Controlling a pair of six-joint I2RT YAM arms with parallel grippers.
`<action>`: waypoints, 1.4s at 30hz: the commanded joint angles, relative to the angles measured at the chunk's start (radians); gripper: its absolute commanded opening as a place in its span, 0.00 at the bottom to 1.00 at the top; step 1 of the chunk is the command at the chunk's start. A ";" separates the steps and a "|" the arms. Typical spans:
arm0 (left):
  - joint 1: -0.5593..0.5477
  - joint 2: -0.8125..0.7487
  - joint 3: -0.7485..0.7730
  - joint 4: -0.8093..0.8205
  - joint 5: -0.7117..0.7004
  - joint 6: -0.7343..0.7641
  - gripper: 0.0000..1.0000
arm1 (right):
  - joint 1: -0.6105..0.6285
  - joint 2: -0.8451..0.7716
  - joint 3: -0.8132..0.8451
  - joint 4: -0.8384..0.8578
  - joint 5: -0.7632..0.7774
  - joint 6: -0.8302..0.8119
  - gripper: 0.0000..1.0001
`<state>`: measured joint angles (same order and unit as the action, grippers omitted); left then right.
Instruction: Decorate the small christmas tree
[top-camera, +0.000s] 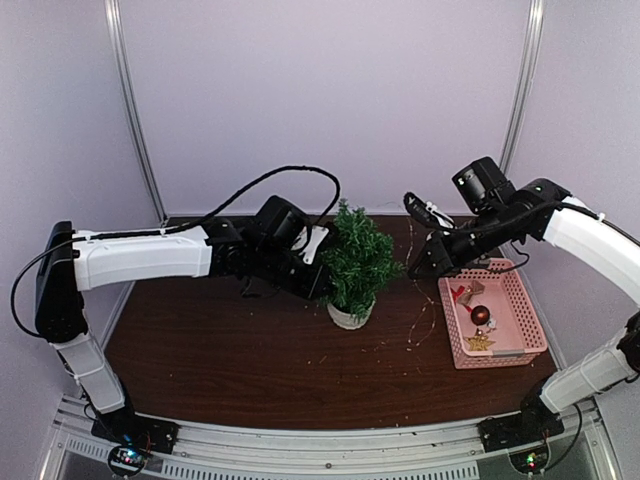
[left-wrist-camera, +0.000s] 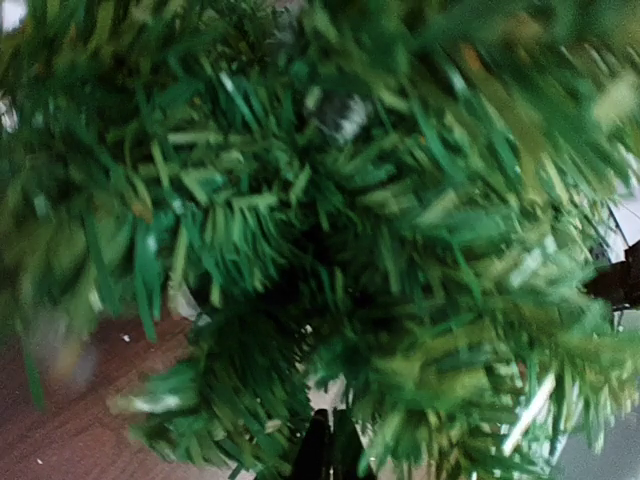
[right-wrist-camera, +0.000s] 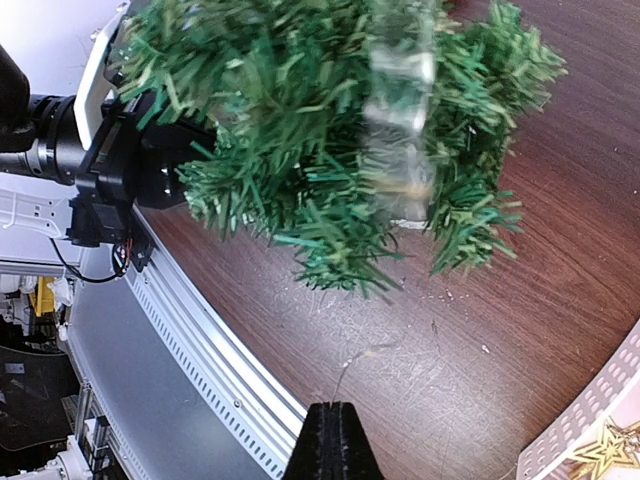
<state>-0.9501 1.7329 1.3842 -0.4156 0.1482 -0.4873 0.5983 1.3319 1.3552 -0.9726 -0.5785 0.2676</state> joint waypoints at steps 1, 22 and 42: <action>-0.004 -0.048 -0.019 0.057 -0.091 0.040 0.01 | 0.010 0.034 0.044 0.016 0.013 0.001 0.00; -0.029 -0.351 -0.206 0.129 -0.020 0.199 0.57 | 0.014 0.030 -0.010 0.059 -0.008 -0.004 0.00; -0.231 -0.154 -0.071 0.358 0.113 0.371 0.61 | 0.052 -0.004 -0.062 0.255 -0.010 0.165 0.00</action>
<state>-1.1465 1.5696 1.2991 -0.1711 0.3084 -0.1661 0.6277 1.3594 1.3193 -0.8303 -0.5797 0.3557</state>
